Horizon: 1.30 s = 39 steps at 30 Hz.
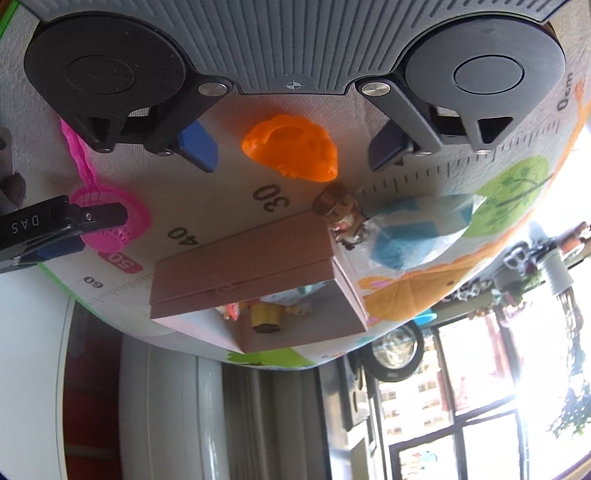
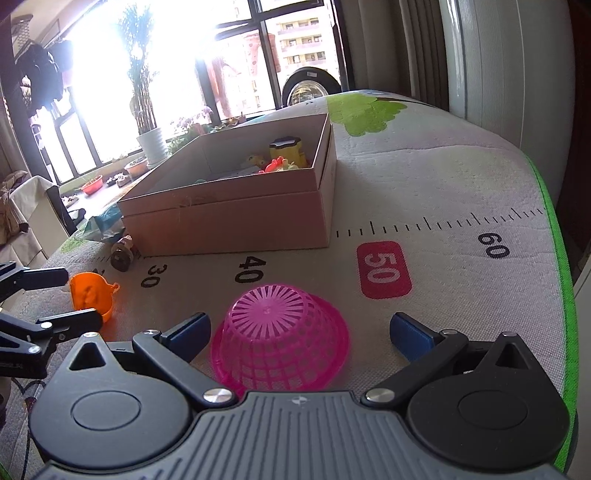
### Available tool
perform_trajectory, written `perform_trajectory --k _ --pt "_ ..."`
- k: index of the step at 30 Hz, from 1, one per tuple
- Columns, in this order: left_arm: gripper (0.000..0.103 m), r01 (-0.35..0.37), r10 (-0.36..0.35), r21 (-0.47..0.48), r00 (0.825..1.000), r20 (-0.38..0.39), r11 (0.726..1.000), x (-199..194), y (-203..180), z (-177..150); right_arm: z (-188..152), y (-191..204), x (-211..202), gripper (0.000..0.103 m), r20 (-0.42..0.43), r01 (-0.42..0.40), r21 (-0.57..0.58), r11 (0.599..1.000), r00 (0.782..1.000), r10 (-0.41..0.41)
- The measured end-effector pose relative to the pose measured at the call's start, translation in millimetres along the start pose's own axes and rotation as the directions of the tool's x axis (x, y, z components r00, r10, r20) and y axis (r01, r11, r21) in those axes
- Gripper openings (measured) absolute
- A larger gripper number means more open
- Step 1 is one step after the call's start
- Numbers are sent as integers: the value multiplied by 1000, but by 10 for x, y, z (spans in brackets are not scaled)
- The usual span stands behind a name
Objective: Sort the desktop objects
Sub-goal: 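Grasp the orange cup toy with the left tool while the right holds the pink basket, then carry both toys over the box and open both tools to drop them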
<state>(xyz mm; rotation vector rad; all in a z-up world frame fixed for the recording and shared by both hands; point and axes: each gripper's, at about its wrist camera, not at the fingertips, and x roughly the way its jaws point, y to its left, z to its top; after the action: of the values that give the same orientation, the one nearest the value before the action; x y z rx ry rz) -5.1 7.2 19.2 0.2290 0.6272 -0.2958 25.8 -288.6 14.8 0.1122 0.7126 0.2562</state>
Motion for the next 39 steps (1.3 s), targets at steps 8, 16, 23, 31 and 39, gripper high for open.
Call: perform_trajectory --k 8,16,23,31,39 --pt "64 -14 15 35 999 -34 999 148 -46 -18 -68 349 -81 103 67 65 -186 980 996 -53" --pt "64 -2 2 23 1000 -6 1000 19 -11 -65 -13 427 7 76 16 129 -196 972 992 -128" --pt "64 7 -8 11 998 63 1000 -229 56 88 186 279 -248 73 -3 17 -161 987 1000 -18" --pt "64 9 -15 24 968 251 1000 -178 103 974 1110 376 -866 73 300 58 -226 972 954 13" --pt "92 1 30 -122 969 244 993 215 366 1227 1602 431 -510 73 322 139 -248 959 945 -53"
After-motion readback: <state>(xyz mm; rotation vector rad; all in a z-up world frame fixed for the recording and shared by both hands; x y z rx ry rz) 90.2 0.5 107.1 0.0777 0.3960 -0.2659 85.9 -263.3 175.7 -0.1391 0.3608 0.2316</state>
